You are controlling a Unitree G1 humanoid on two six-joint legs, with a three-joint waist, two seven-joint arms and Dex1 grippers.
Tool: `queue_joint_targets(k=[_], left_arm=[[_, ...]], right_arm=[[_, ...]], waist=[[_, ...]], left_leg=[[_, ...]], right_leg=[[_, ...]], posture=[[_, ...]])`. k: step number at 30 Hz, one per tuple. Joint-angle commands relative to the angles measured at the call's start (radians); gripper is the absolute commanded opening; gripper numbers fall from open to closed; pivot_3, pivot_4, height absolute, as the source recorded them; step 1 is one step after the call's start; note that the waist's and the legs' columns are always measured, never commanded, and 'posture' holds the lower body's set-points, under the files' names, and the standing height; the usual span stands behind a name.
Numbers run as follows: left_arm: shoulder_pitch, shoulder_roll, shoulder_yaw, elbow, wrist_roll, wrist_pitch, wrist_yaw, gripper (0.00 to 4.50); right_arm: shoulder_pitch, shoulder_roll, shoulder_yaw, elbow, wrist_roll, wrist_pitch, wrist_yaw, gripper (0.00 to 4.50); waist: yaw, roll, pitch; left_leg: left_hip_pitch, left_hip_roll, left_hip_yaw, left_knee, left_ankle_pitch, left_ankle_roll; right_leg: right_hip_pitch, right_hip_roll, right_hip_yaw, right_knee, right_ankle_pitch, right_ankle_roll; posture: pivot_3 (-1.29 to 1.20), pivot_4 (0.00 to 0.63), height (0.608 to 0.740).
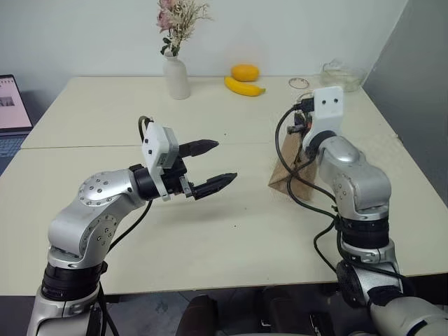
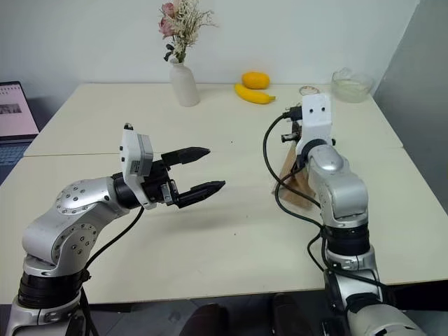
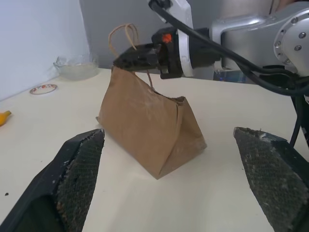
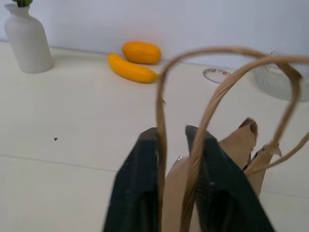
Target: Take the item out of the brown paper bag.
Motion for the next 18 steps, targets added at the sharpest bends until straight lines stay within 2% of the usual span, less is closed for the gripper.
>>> queue_joint_targets(k=[1, 5, 8, 14, 18], left_arm=[[-0.001, 0.01, 0.018, -0.029, -0.003, -0.014, -0.001, 4.5], [0.002, 0.008, 0.017, -0.029, 0.0, -0.016, 0.002, 4.5], [0.003, 0.006, 0.017, -0.028, 0.004, -0.018, 0.006, 4.5], [0.03, 0.003, 0.035, -0.023, 0.013, -0.019, 0.034, 4.5], [0.057, 0.001, 0.045, -0.019, 0.025, -0.026, 0.058, 4.5]], right_arm=[[-0.036, 0.009, -0.028, -0.006, 0.016, -0.024, 0.021, 0.01], [-0.046, 0.01, -0.049, -0.006, 0.043, -0.006, 0.06, 0.01], [-0.065, -0.035, -0.064, -0.005, 0.095, 0.034, 0.147, 0.01], [-0.13, -0.347, 0.034, 0.028, 0.181, 0.038, 0.54, 0.01], [-0.166, -0.492, 0.106, 0.082, 0.175, -0.048, 0.749, 0.01]], waist=[[0.0, 0.0, 0.0], [0.0, 0.0, 0.0], [0.0, 0.0, 0.0], [0.001, 0.001, 0.002], [-0.001, 0.001, 0.002]], left_leg=[[0.0, 0.0, 0.0, 0.0, 0.0, 0.0], [0.0, 0.0, 0.0, 0.0, 0.0, 0.0], [0.0, 0.0, 0.0, 0.0, 0.0, 0.0], [-0.001, 0.0, 0.0, 0.0, 0.0, 0.001], [-0.001, 0.0, 0.0, -0.001, -0.001, 0.002]], right_leg=[[0.0, 0.0, 0.0, 0.0, 0.0, 0.0], [0.0, 0.0, 0.001, 0.0, 0.0, 0.0], [0.0, 0.0, 0.001, 0.0, 0.0, 0.0], [-0.001, -0.001, 0.001, -0.001, 0.0, 0.0], [-0.002, 0.0, 0.001, -0.001, 0.0, 0.0]], posture=[[0.0, 0.15, 0.74], [0.0, 0.15, 0.74], [0.0, 0.15, 0.74], [0.0, 0.15, 0.74], [0.0, 0.15, 0.74]])
